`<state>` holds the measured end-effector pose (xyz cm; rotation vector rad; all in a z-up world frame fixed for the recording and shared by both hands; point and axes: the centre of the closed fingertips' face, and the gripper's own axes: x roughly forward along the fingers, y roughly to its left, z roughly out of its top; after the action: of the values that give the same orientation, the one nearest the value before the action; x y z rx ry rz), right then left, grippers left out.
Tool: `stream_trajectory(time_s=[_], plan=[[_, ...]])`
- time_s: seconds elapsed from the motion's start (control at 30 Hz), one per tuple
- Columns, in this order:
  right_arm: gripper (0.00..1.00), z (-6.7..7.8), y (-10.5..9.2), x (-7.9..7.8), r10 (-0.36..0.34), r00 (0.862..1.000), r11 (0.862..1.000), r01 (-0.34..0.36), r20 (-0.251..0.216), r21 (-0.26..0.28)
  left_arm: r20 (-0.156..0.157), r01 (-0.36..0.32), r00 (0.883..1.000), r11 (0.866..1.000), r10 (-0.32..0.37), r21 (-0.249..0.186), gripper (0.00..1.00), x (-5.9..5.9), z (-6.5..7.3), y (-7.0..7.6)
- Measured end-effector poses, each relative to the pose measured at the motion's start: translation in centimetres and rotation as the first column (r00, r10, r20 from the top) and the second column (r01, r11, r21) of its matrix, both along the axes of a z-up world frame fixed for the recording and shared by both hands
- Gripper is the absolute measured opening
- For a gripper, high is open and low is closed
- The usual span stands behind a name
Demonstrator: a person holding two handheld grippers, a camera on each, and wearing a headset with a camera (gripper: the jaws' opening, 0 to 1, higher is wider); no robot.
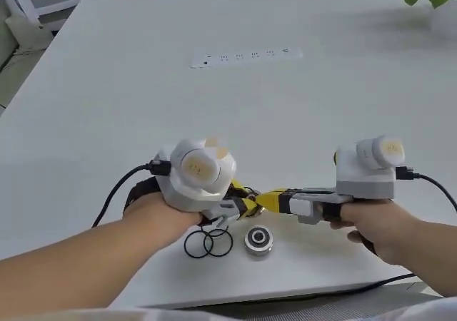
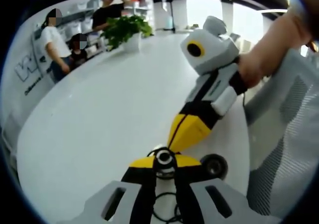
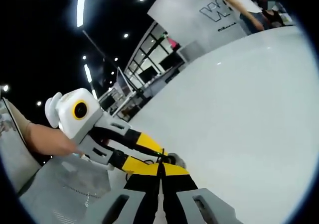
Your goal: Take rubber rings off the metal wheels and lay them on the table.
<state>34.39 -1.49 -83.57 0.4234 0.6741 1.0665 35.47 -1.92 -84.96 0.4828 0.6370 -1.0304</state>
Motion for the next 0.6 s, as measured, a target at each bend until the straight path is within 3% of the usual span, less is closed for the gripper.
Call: stream_trajectory(time_s=[0.23, 0.6], plan=[[0.0, 0.2, 0.0, 0.2, -0.003, 1.0, 1.0, 0.003, 0.004, 0.006, 0.001, 0.014, 1.0, 1.0, -0.014, -0.014, 0.18, -0.5, 0.6, 0.2], [0.0, 1.1, 0.3, 0.2, 0.017, 1.0, 1.0, -0.017, 0.009, 0.025, 0.02, 0.015, 1.0, 0.997, -0.013, -0.079, 0.3, -1.4, 3.2, 1.4]])
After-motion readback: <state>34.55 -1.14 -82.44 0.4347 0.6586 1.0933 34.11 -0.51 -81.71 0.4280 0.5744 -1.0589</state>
